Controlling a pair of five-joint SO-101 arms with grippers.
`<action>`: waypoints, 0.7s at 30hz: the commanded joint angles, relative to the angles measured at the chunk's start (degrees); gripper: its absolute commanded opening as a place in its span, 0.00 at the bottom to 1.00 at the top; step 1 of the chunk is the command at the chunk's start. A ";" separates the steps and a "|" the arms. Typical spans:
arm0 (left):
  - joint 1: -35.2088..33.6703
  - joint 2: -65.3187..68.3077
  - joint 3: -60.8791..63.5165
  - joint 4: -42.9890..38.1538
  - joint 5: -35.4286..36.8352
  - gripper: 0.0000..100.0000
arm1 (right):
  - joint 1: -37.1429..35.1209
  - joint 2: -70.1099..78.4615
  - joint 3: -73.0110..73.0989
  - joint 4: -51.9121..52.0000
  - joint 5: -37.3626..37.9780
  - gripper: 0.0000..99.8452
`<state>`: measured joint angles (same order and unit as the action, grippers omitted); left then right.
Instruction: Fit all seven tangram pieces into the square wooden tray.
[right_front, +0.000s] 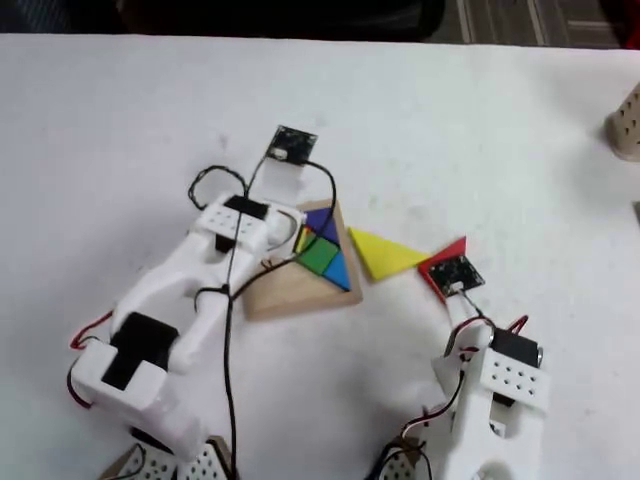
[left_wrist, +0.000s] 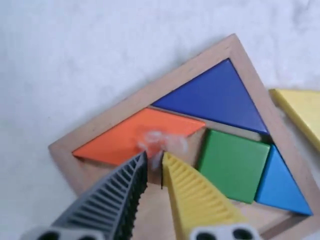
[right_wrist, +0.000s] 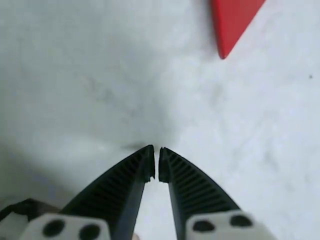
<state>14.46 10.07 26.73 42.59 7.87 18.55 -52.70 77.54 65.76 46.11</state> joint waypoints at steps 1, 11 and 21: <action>-3.21 -1.98 -2.02 0.88 0.09 0.08 | -0.48 -1.10 -0.35 -0.40 0.88 0.02; -1.27 -14.73 5.10 0.53 0.09 0.08 | -0.48 -1.10 -0.35 -0.40 0.88 0.02; 0.22 -19.03 14.07 2.46 0.44 0.02 | -0.48 -1.10 -0.35 -0.40 0.88 0.02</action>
<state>12.53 -5.93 39.91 43.30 7.78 18.55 -52.70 77.54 65.76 46.46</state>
